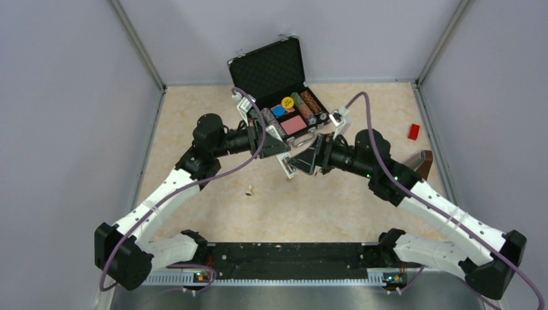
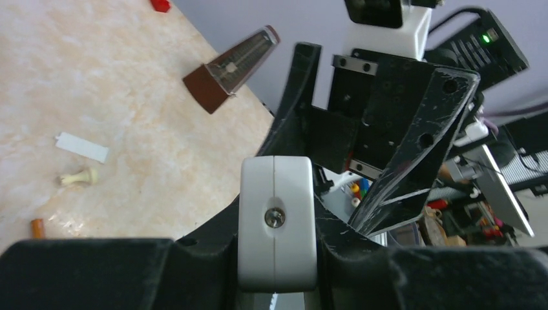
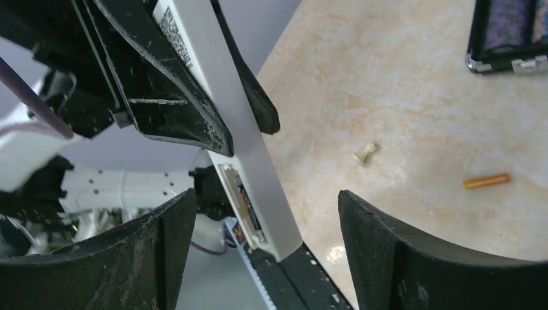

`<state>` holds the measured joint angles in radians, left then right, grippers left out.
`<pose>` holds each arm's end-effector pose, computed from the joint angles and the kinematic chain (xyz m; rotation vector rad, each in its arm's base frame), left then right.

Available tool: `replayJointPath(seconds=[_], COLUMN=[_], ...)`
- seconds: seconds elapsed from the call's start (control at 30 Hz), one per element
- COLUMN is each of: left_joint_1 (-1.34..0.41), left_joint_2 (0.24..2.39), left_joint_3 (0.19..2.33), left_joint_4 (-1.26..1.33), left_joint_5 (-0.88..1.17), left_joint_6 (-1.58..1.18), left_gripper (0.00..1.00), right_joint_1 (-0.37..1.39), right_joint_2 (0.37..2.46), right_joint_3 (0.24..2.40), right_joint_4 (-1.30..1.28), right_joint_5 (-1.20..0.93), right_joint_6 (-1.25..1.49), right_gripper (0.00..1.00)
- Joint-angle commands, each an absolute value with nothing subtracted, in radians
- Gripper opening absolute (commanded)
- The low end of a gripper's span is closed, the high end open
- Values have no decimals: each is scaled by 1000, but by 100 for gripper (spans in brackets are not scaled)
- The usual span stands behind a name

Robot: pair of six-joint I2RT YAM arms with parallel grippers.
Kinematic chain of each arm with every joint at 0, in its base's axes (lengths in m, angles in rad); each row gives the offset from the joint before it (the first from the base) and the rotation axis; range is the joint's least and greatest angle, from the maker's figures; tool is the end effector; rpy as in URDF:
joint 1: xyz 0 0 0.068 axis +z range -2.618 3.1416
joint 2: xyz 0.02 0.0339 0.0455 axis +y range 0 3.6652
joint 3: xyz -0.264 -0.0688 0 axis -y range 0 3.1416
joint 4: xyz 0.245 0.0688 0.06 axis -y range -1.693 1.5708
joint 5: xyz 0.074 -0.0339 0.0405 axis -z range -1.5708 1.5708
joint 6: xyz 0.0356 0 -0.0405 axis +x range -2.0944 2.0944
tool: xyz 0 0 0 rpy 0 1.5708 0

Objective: Load the batteries into the remote control
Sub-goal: Load the battery into the remote control.

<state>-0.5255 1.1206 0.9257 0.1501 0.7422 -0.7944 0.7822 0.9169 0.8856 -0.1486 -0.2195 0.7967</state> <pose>0.2105 -0.1499 0.3581 0.4098 1.8177 -1.5606 0.1457 0.1557 0.3559 -0.1644 1.9419 1.3004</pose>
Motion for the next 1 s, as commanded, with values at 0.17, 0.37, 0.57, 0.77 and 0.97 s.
replayJointPath(seconds=[0.17,0.37,0.57,0.77,0.97], left_joint_1=[-528,-528,-528,-527,-527], left_joint_2=[1149,1156,1165,1163,1157], left_joint_3=[1018,1022,1026,1027,1020], left_joint_4=[211,209,210,208,196], left_joint_5=[943,980,996,1004,1000], left_joint_6=[-811,-813,-824,-819,-806], left_gripper=[0,0,0,0,0], right_joint_1=[775,775,775,775,774], right_joint_2=[1023,1044,1067,1076,1073], right_joint_3=[1062,1067,1072,1070,1064], right_joint_4=[-227,-217,-238,-243,-235], right_joint_5=[-541,-676,-650,-607,-602], right_joint_6=[452,467,456,458,478], right_gripper=[71,53,45,9,6])
